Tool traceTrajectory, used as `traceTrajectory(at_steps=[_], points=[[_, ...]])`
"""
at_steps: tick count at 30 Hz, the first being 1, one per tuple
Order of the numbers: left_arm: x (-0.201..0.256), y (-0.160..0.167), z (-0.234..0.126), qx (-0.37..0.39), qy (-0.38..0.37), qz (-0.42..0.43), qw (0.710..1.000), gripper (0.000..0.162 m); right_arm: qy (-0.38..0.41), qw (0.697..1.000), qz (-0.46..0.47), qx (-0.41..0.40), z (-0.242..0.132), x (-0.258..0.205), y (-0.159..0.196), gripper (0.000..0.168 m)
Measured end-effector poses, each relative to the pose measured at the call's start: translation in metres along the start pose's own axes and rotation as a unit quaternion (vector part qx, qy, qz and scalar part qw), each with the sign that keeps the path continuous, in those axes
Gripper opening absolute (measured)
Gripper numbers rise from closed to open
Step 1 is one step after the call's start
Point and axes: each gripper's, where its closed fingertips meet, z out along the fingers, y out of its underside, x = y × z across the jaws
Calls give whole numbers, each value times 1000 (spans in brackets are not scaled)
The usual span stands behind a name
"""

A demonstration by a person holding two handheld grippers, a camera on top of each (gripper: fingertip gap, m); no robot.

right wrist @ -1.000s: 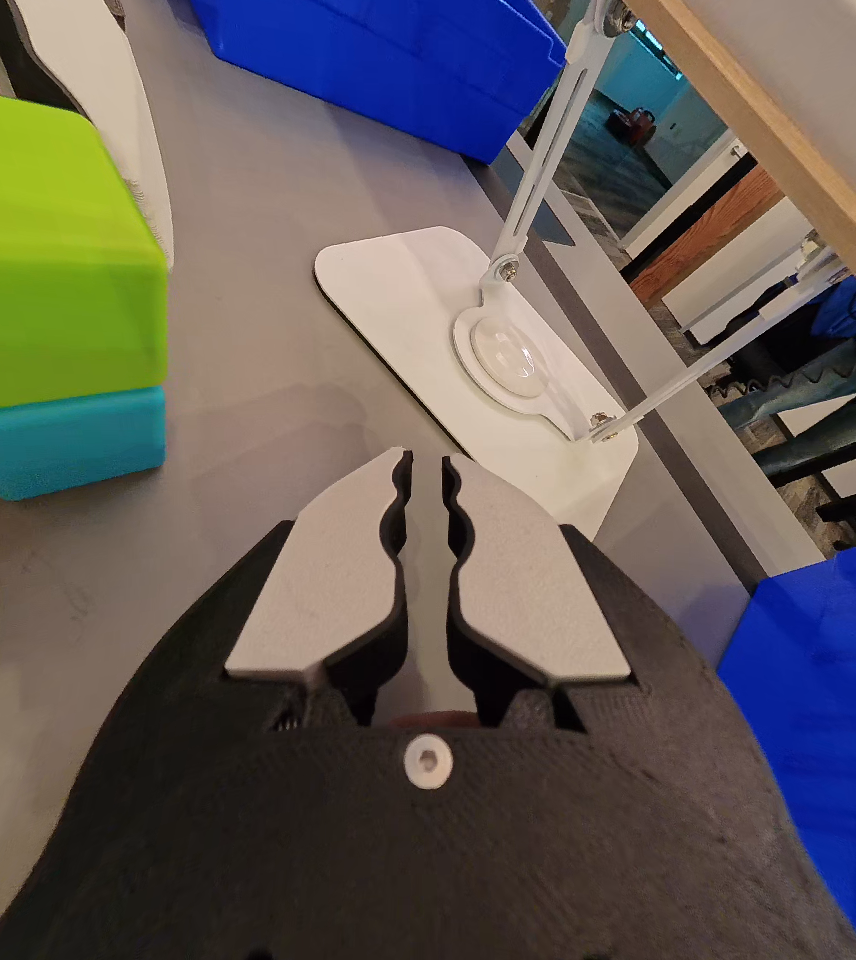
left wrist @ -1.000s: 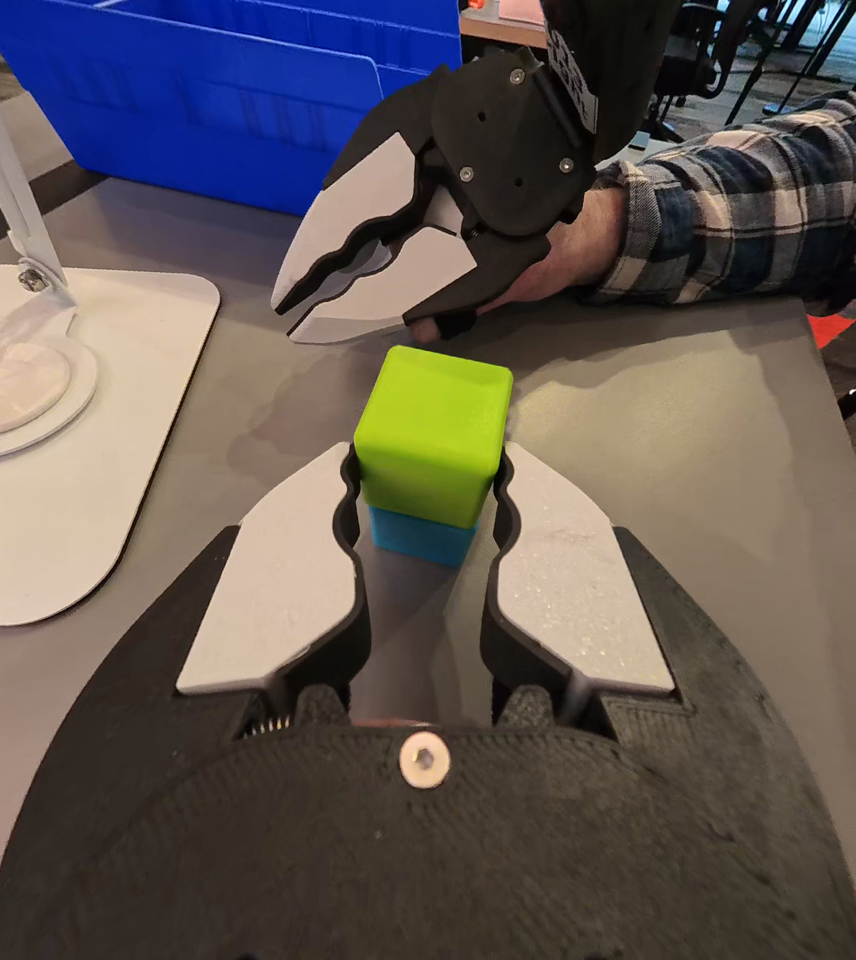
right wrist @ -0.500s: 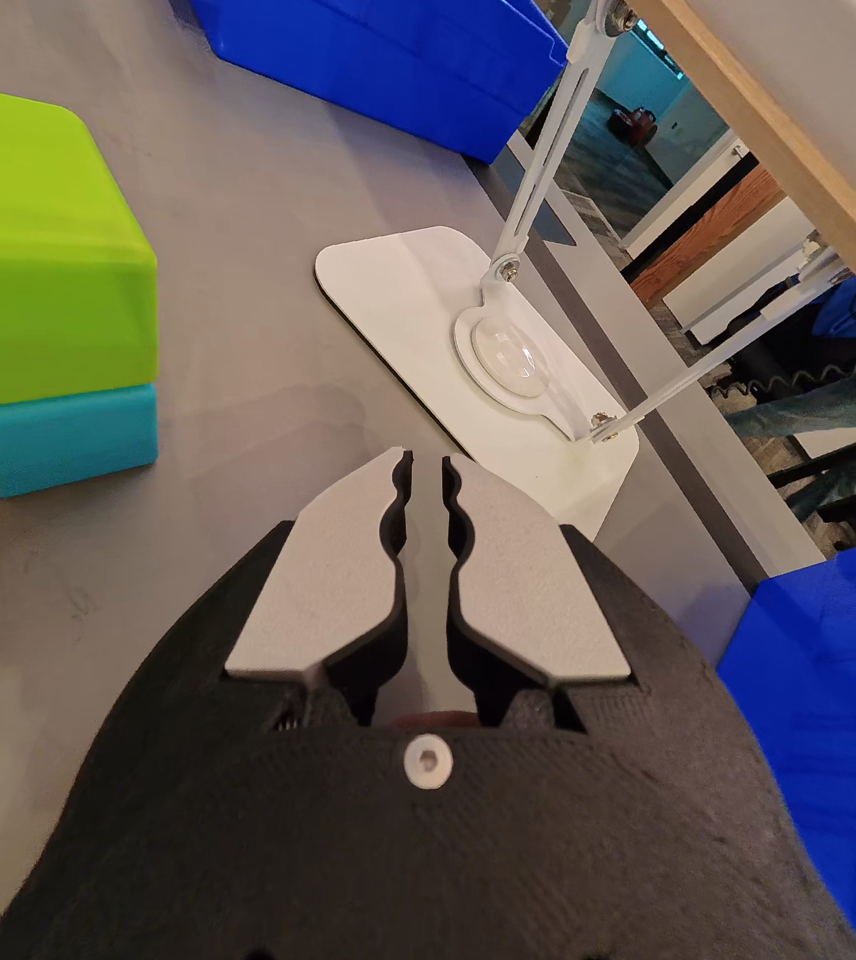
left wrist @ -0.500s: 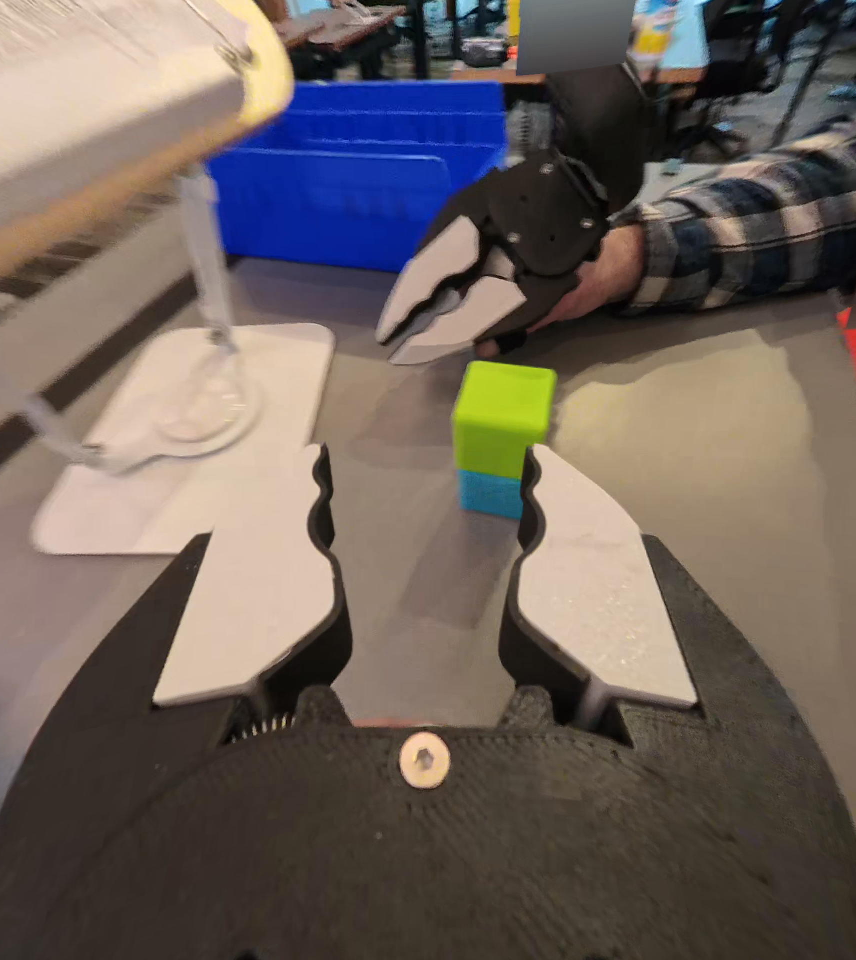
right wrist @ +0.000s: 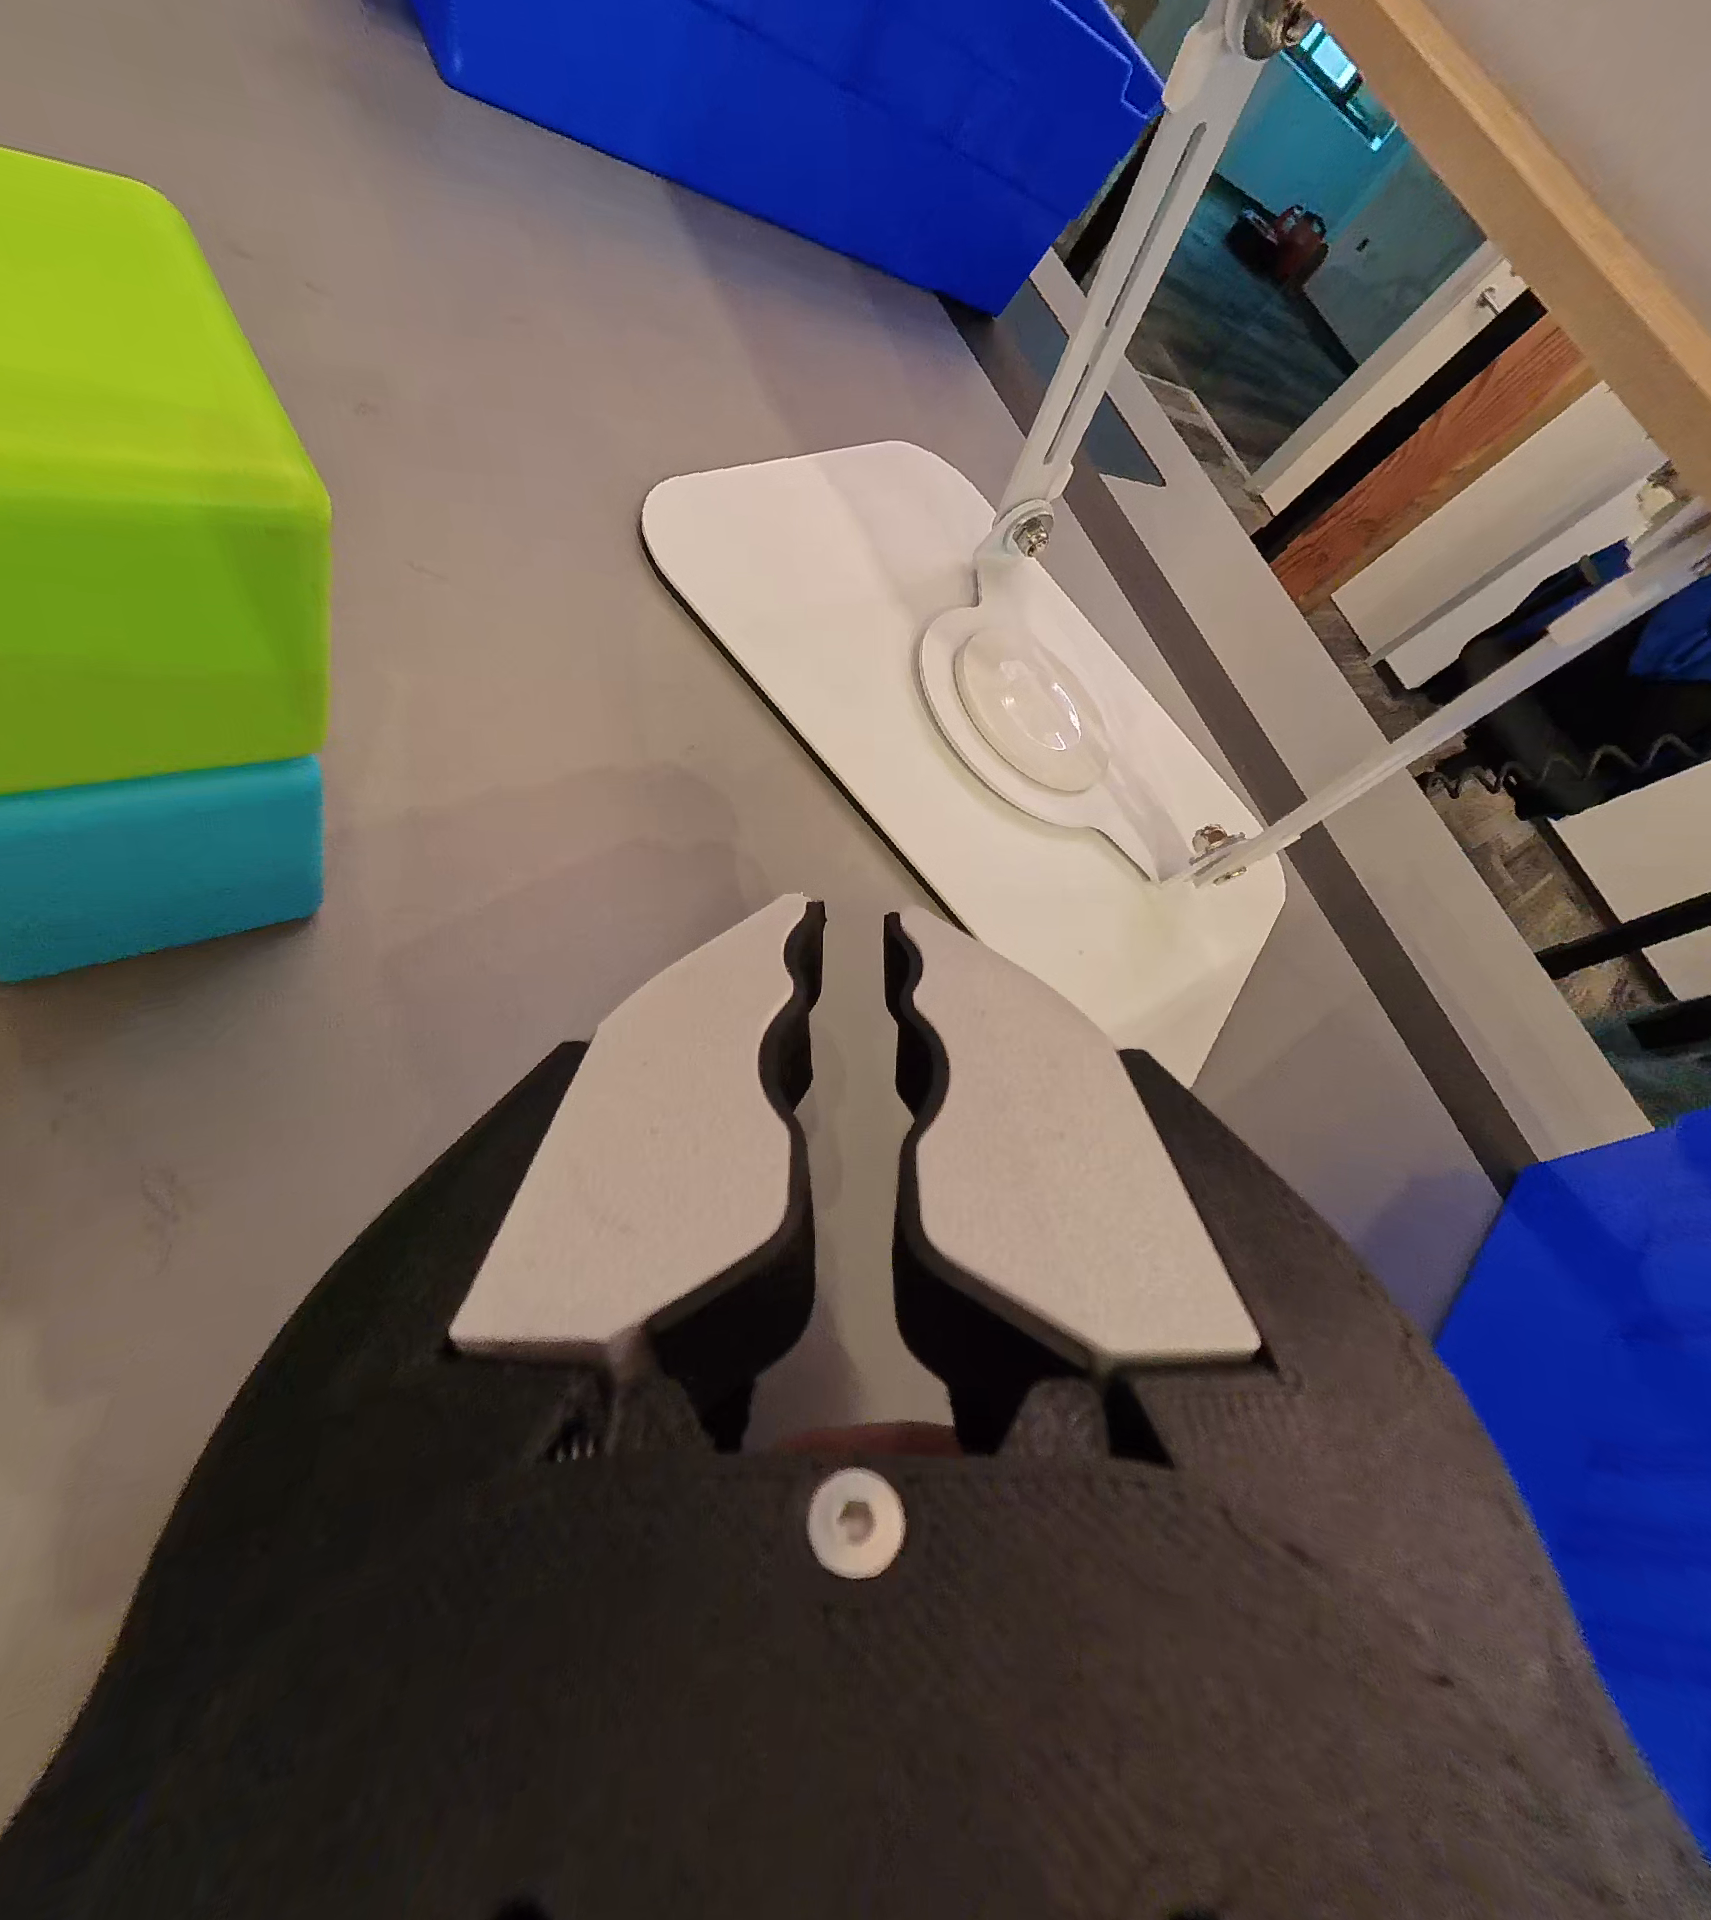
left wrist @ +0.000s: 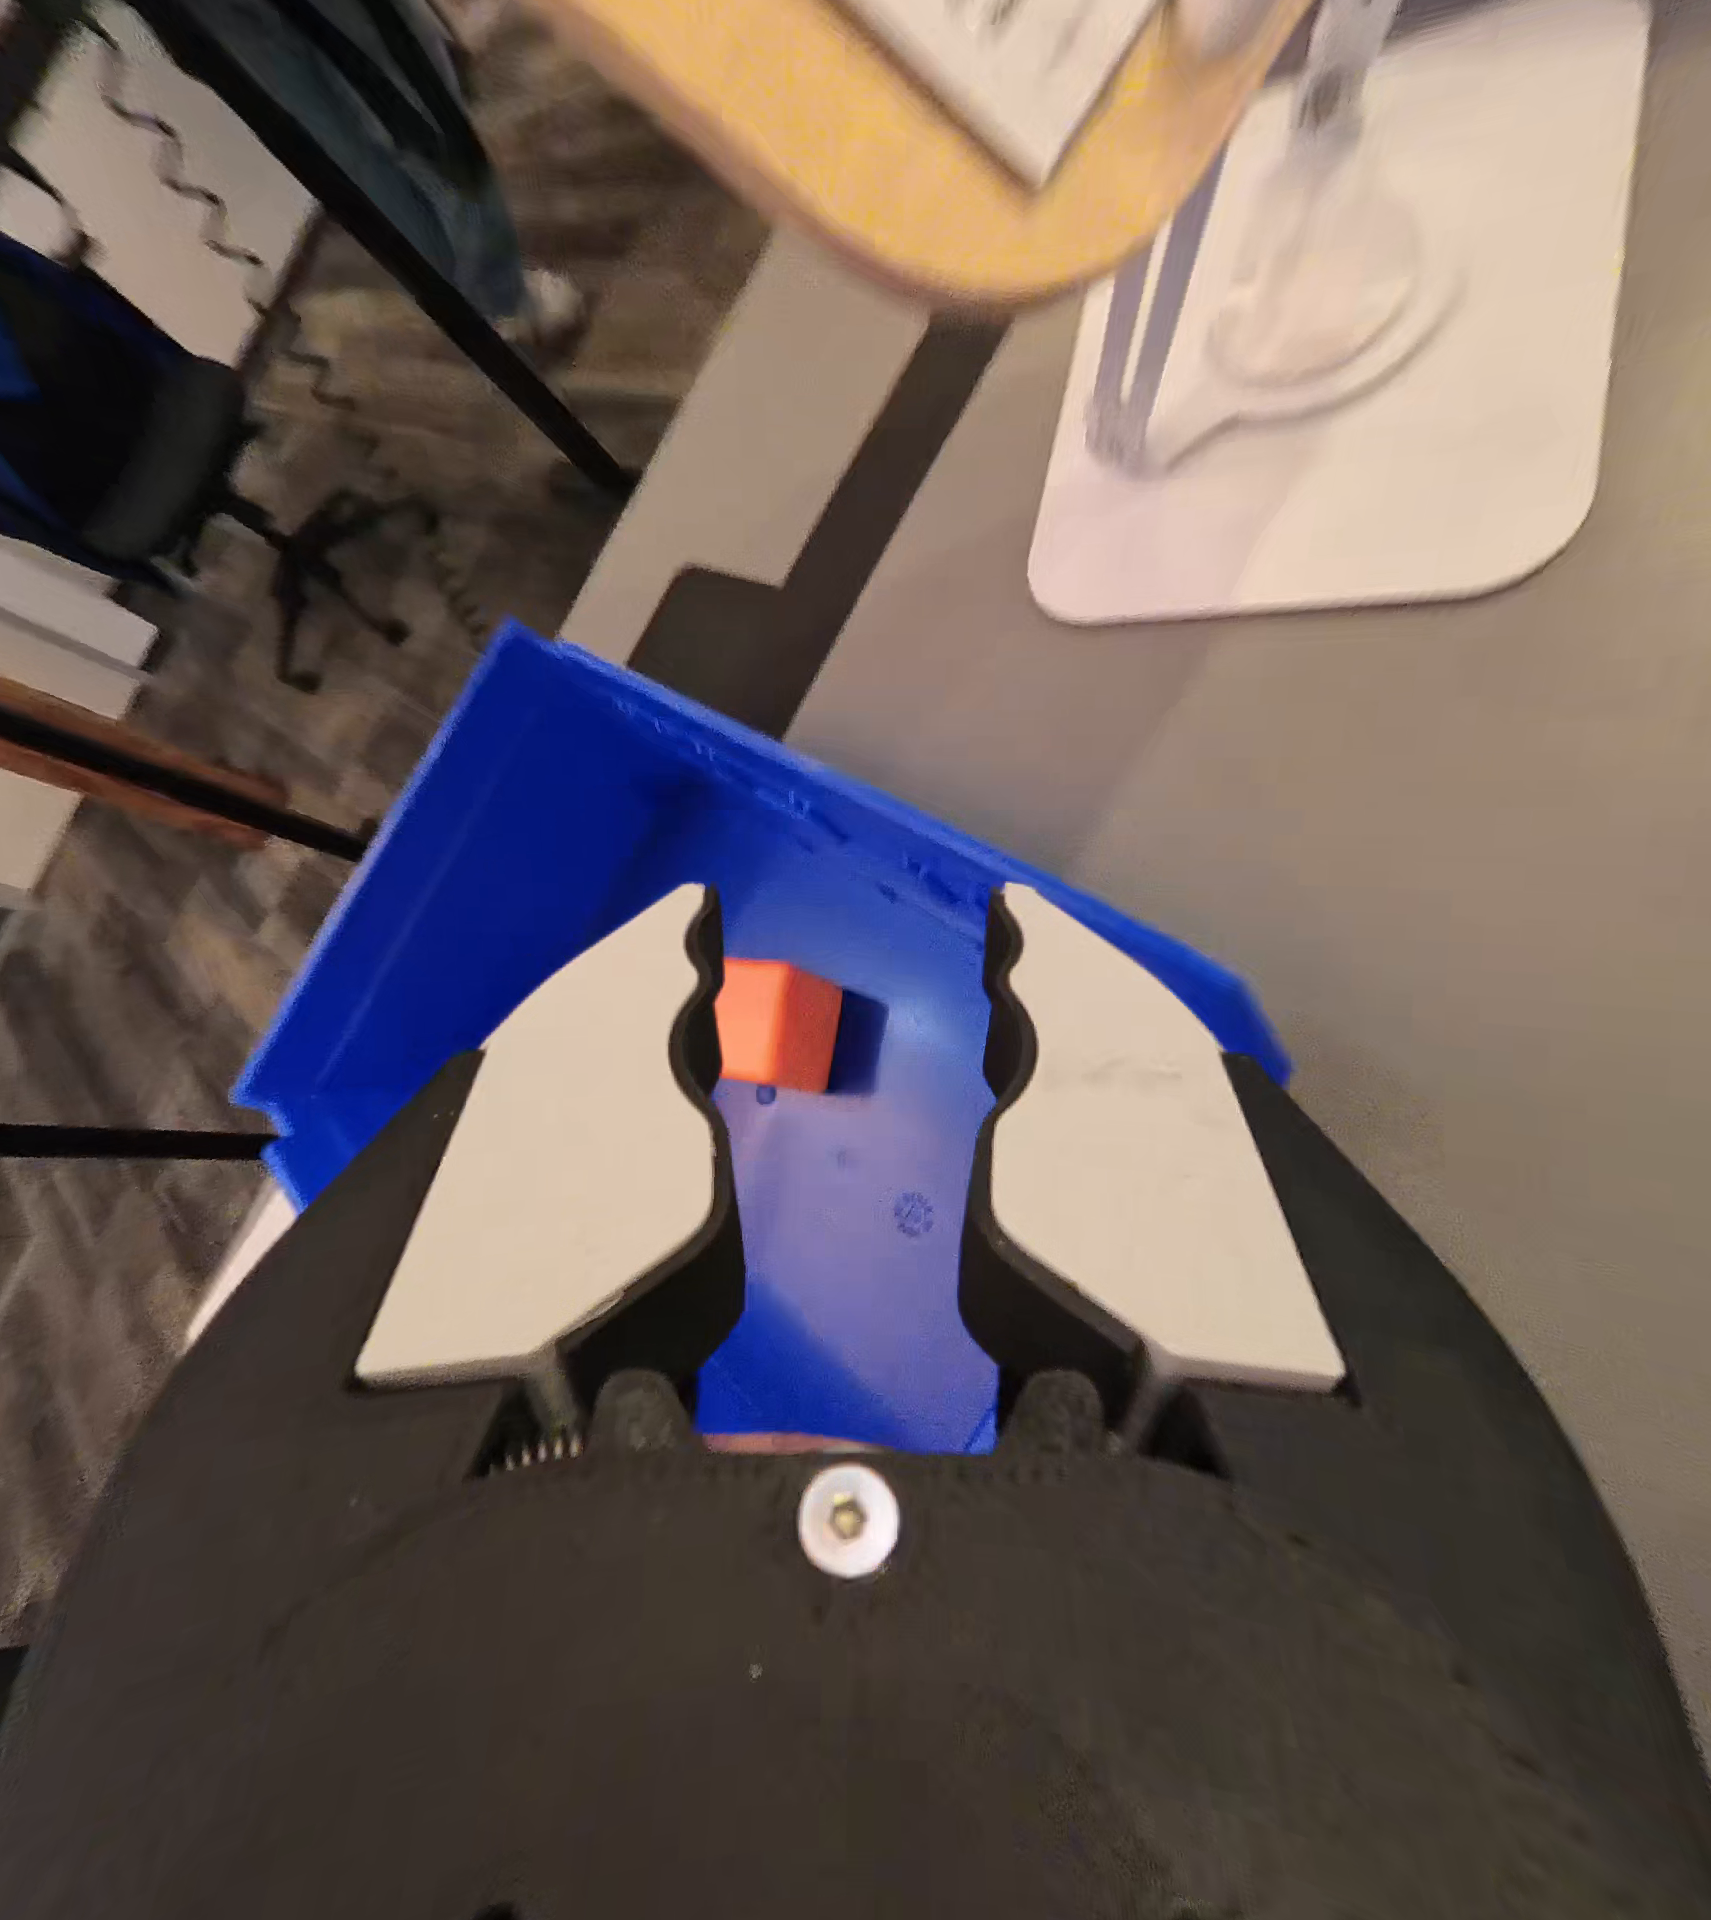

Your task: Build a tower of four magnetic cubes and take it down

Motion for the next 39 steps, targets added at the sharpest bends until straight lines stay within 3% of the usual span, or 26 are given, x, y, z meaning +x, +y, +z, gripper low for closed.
traceTrajectory(at_steps=[3,8,18,20,26,32,39], points=[[-12,38,29,-77,52,-19,996,55,-1,1000,-2,0,0,-1,0,11],[-22,74,70,-142,98,-10,985,58,-4,1000,-6,-2,0,-2,0,11],[-28,117,104,-256,158,-14,954,62,-7,1000,-12,-5,1,-4,1,11],[-30,120,108,-262,159,-13,952,50,-8,1000,-12,-5,1,-5,1,11],[-34,118,107,-254,138,-19,957,50,-8,1000,-13,-5,1,-5,1,11],[-46,64,68,-104,72,-109,986,50,-8,1000,-15,-6,1,-5,1,11],[-3,-21,-1,89,23,-134,987,49,-7,1000,-15,-7,1,-5,1,11]])
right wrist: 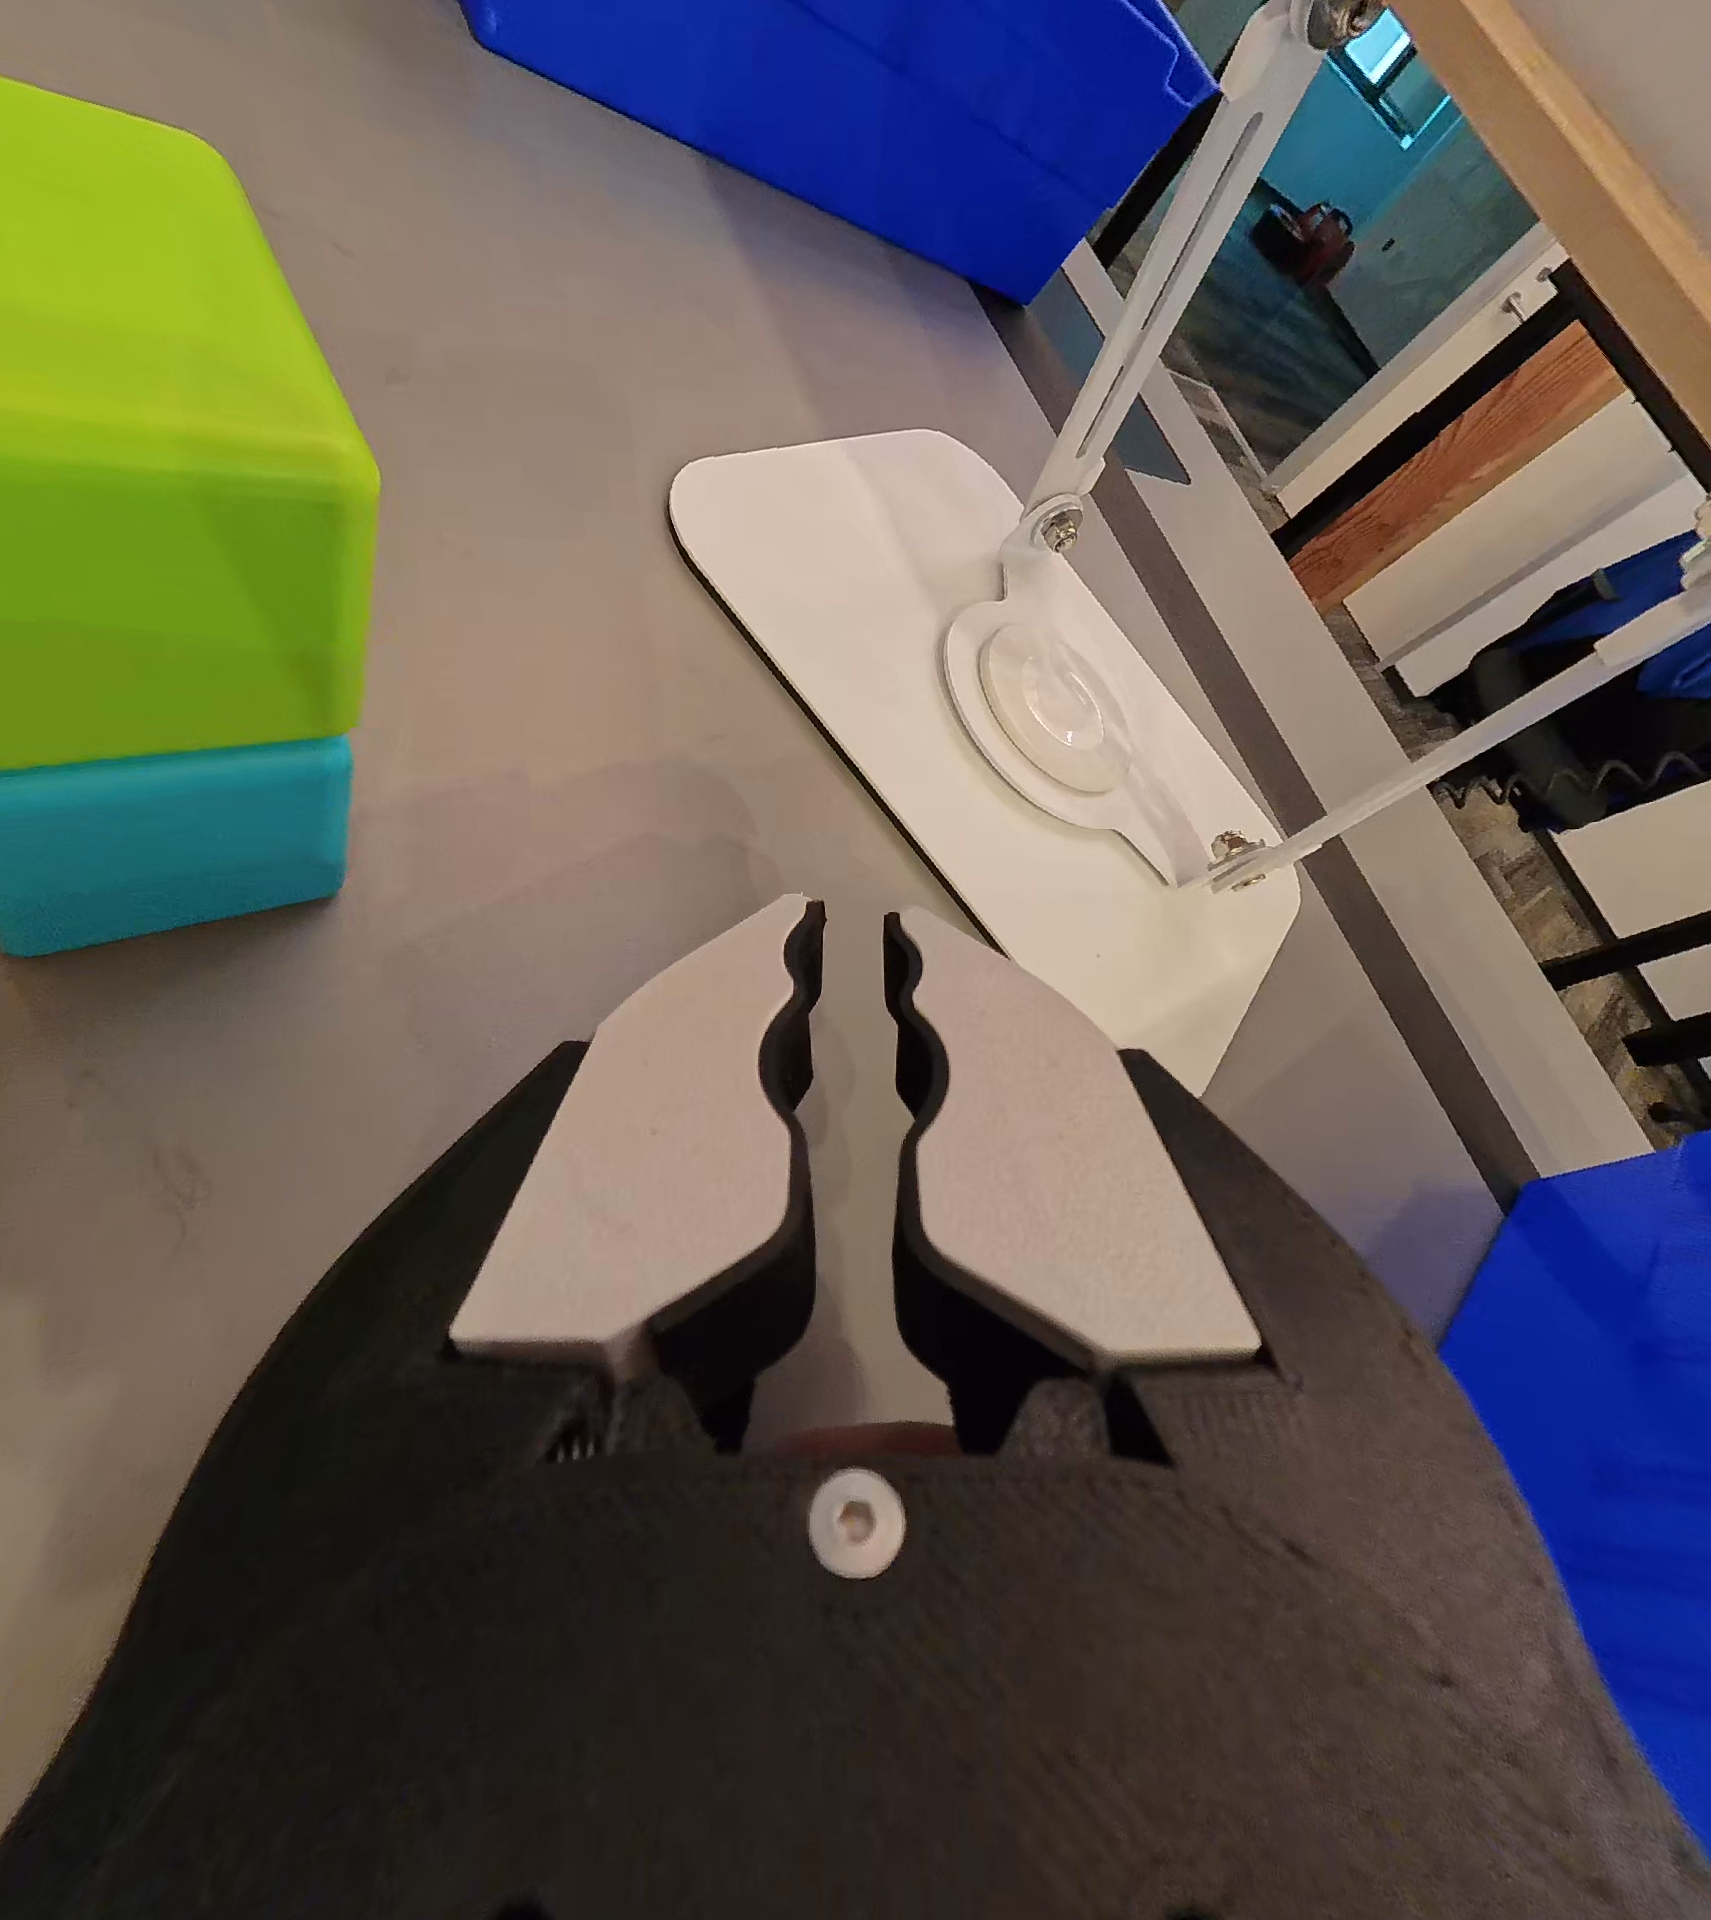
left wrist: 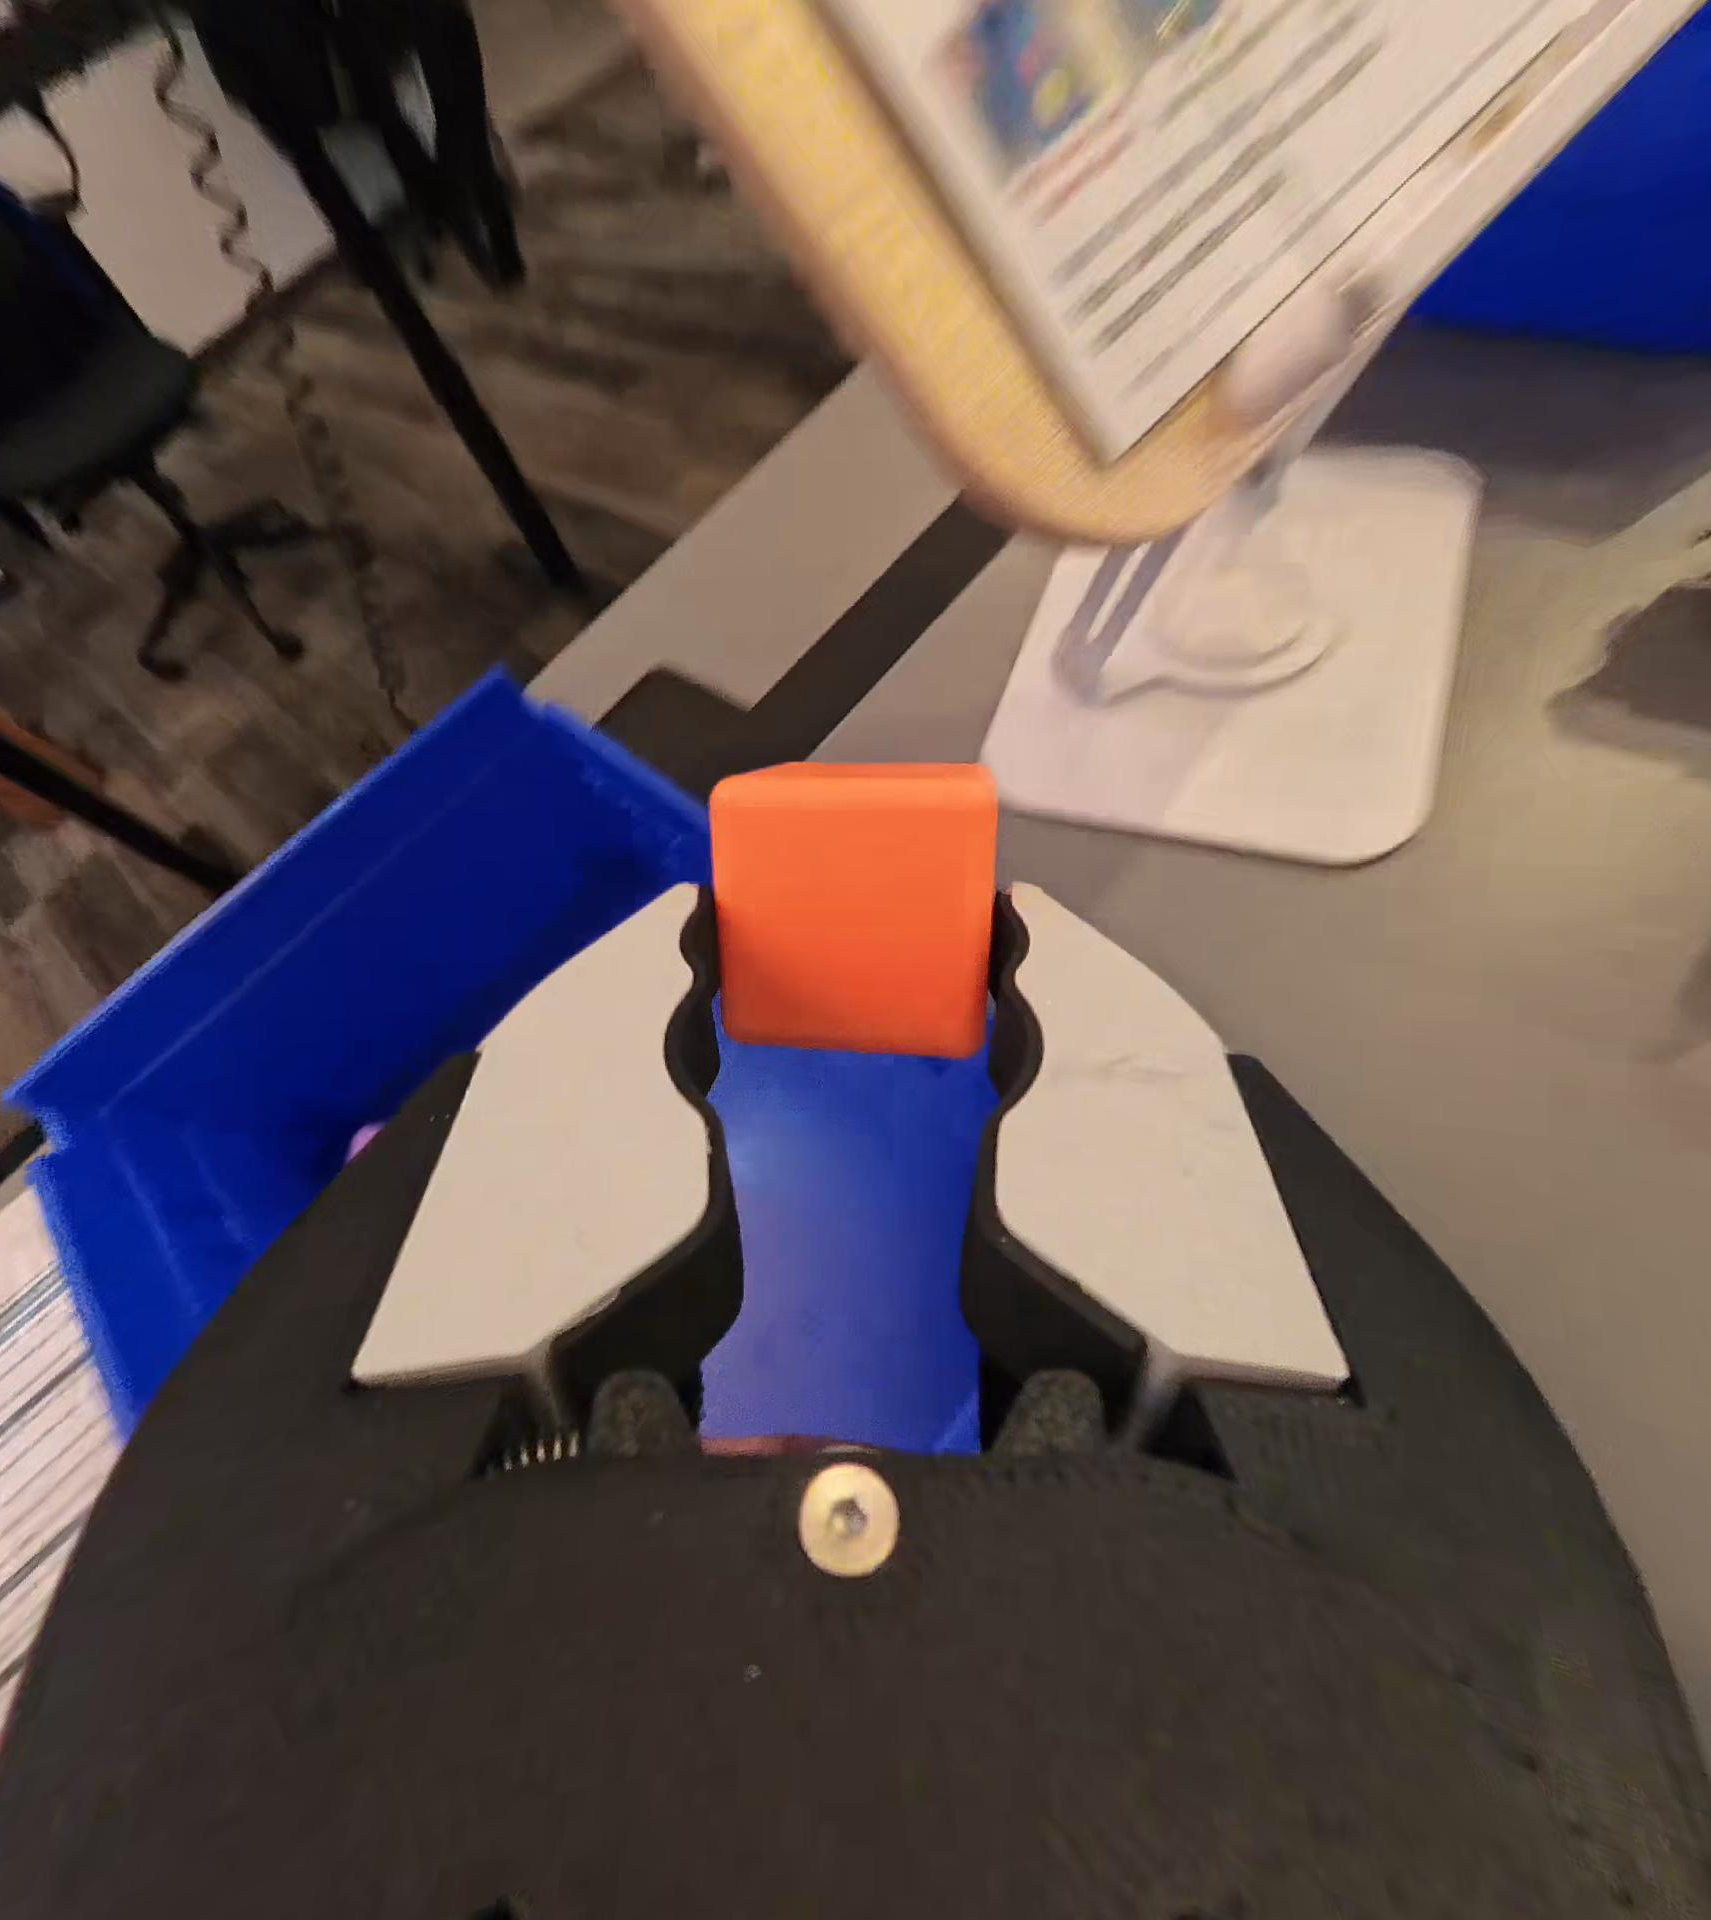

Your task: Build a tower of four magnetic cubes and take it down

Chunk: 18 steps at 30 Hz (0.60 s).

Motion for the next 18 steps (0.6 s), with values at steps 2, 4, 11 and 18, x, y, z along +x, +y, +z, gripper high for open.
traceTrajectory(at_steps=[2,4,11,18], points=[[30,-20,-7,55,13,-3,998,49,0,1000,0,0,0,0,0,11],[61,-34,-7,97,40,-20,994,49,0,1000,0,0,0,0,0,11],[167,-58,17,197,129,-55,970,49,0,1000,-2,0,0,0,0,11],[235,-63,44,239,198,-87,947,49,-1,1000,-4,-1,0,0,0,11]])
